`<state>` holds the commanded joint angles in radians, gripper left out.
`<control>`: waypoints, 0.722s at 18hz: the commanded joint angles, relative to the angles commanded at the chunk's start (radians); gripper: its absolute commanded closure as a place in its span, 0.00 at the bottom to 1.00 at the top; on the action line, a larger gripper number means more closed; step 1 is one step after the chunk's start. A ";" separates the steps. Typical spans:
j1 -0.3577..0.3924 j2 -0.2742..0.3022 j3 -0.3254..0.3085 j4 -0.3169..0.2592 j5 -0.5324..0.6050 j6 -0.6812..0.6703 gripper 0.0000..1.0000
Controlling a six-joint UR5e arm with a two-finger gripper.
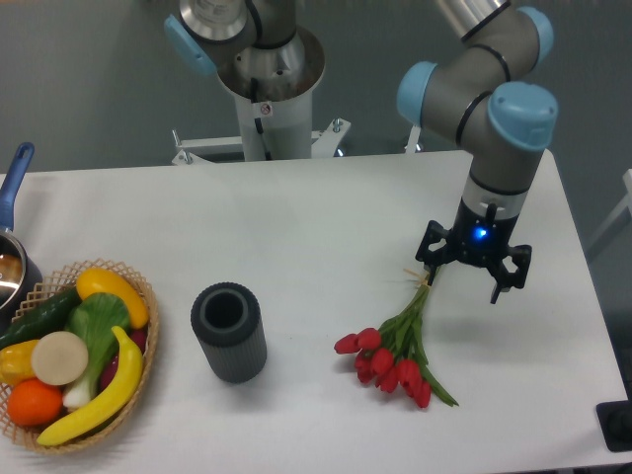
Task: Pick up the flowers from the table
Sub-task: 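Move the open gripper down toward the tied stems of the red tulips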
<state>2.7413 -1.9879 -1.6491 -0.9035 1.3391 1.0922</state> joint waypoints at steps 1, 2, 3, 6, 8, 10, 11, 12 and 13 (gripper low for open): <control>-0.002 -0.006 -0.001 -0.003 -0.003 0.002 0.00; -0.002 -0.006 -0.009 -0.005 -0.006 0.003 0.00; -0.003 -0.011 -0.014 -0.008 -0.008 0.005 0.00; -0.025 -0.043 -0.009 -0.011 -0.005 0.005 0.00; -0.028 -0.068 -0.012 -0.008 -0.003 0.006 0.00; -0.031 -0.071 -0.015 -0.008 -0.012 0.006 0.00; -0.034 -0.074 -0.014 -0.009 -0.018 0.006 0.00; -0.035 -0.075 -0.014 -0.011 -0.020 0.006 0.00; -0.035 -0.078 -0.014 -0.011 -0.020 0.006 0.00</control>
<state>2.7059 -2.0662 -1.6628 -0.9143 1.3192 1.0983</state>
